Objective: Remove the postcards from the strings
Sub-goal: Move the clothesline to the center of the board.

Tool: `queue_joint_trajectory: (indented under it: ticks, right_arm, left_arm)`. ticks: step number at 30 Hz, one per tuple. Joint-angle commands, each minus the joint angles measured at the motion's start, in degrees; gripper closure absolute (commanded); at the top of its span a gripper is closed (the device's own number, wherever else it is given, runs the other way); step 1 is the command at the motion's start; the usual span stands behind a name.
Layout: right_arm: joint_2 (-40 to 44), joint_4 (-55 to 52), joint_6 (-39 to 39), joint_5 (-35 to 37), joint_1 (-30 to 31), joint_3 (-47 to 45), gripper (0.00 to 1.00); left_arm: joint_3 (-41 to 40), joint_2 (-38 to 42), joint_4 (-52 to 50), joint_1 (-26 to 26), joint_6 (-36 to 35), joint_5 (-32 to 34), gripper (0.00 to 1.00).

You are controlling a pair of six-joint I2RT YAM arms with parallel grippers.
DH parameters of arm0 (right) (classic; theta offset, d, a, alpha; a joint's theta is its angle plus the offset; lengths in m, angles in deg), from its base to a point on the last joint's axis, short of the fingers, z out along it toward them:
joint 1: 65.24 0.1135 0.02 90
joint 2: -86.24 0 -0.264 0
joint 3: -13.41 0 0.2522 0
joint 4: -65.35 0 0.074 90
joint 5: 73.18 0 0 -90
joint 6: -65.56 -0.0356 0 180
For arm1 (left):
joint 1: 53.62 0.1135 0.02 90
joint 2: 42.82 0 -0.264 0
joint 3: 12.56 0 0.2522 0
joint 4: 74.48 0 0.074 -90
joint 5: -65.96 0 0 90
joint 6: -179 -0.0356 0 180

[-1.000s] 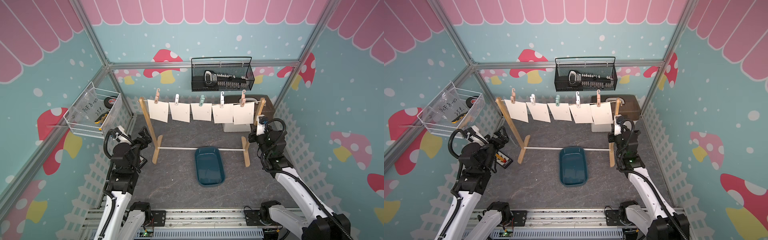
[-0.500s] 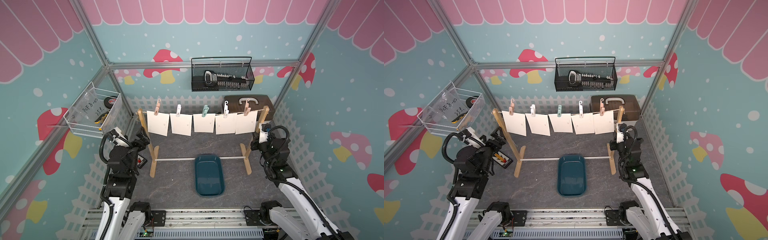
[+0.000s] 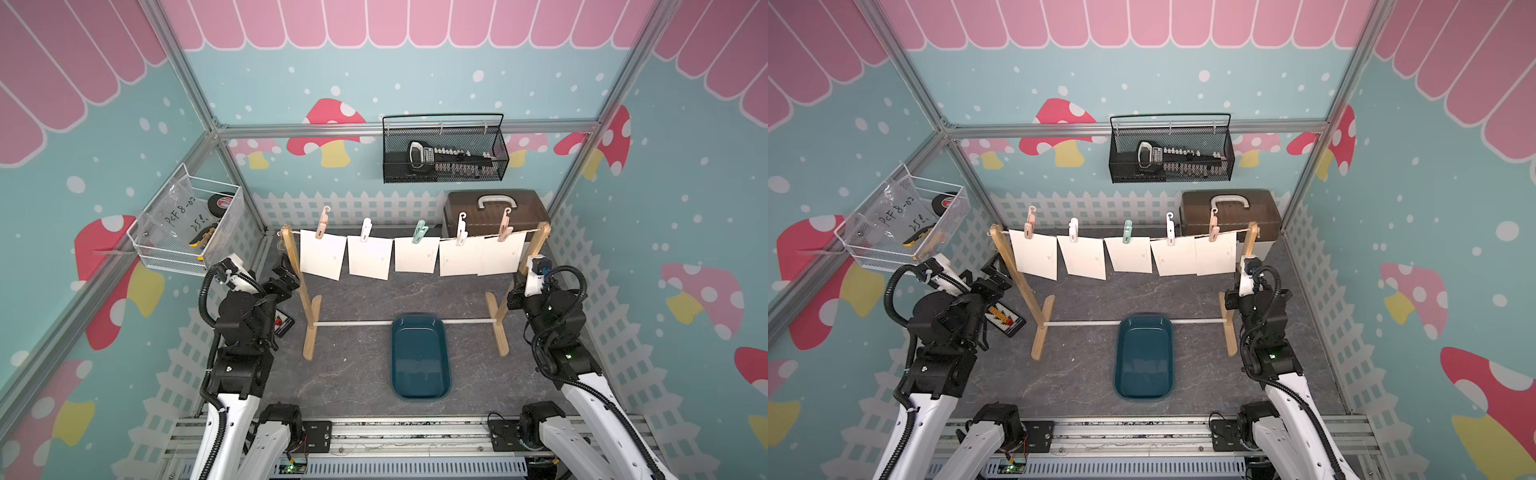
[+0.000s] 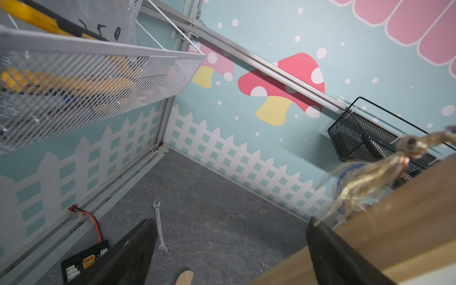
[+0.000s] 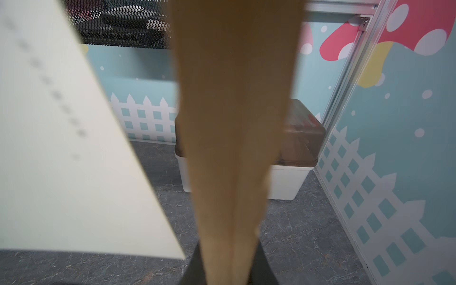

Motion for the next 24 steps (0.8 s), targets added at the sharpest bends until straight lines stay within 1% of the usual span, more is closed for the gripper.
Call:
queue_joint_trajectory:
  ticks: [1,2,4,8,10,13,16,20,22,24]
  right_arm:
    - [1.27,-0.41,0.93,0.33,0.04,-1.51,0.88]
    - [1.77,-0.36,0.56,0.82,0.06,-1.83,0.87]
    - [2.89,-0.17,0.14,2.49,0.08,-2.75,0.82]
    - [5.20,-0.38,0.28,3.15,0.01,-2.85,0.68]
    - [6.62,-2.02,0.07,2.08,0.01,-1.74,0.66]
    - [9.51,-3.44,0.55,1.89,0.05,-0.62,0.57]
    - [12.28,-6.07,0.86,2.01,0.08,1.83,0.55]
    - [14.20,-12.25,1.18,-0.76,0.03,9.68,0.53]
    - [13.63,-15.49,0.66,-4.15,0.08,15.01,0.51]
    - [11.48,-19.21,-1.19,-9.67,0.07,22.08,0.50]
  left_arm:
    - [0.46,0.20,-0.20,0.40,0.76,0.10,0.01]
    - [0.46,0.28,-0.19,0.33,0.85,-0.02,0.01]
    - [0.55,0.32,-0.20,0.38,0.87,-0.16,0.01]
    - [0.55,0.54,-0.19,0.32,0.91,-0.15,0.01]
    - [0.55,0.64,-0.21,0.34,0.81,-0.35,0.01]
    - [0.72,0.93,-0.35,0.36,0.35,-0.34,0.01]
    - [0.80,1.85,-0.63,0.35,0.25,-0.35,0.01]
    - [0.86,3.14,-1.08,0.32,0.42,-0.99,0.01]
    - [1.40,3.45,-2.11,0.38,0.12,-2.02,0.01]
    - [2.32,3.92,-3.27,0.37,-0.30,-3.22,0.01]
